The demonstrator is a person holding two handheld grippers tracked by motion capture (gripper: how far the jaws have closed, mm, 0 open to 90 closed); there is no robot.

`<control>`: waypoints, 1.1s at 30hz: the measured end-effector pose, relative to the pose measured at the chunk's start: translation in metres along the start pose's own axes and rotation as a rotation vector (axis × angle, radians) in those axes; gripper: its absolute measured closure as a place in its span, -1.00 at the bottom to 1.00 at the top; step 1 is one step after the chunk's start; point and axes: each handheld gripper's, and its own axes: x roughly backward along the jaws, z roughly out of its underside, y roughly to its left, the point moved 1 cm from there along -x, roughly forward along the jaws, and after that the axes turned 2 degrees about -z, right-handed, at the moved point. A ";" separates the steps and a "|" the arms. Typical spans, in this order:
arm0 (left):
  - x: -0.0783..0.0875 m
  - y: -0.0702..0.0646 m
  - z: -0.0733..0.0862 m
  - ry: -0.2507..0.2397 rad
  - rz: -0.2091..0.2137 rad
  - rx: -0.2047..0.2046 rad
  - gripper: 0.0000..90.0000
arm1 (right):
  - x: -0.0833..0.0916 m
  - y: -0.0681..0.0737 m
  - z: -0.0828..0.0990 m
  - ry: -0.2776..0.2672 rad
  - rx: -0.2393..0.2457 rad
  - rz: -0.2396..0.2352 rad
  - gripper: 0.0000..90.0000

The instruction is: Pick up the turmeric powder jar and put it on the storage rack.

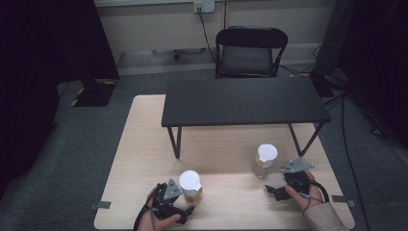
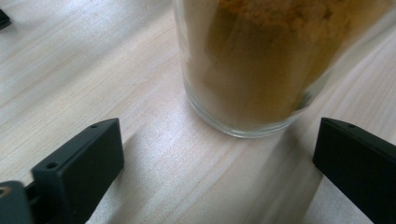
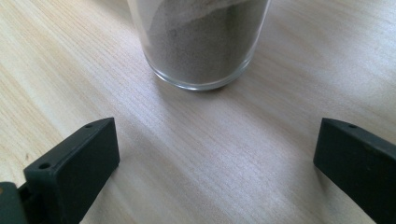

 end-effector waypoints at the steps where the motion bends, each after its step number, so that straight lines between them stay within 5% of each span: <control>1: 0.000 -0.001 0.000 0.002 -0.002 0.001 -0.96 | 0.000 0.000 0.000 0.000 0.000 0.000 -1.00; 16: 0.003 -0.003 0.003 -0.043 0.021 0.038 -0.96 | 0.000 0.000 0.000 0.000 0.000 0.000 -1.00; 33: 0.005 -0.008 0.004 -0.145 0.026 0.157 -0.97 | 0.000 0.000 0.000 0.000 0.002 -0.002 -1.00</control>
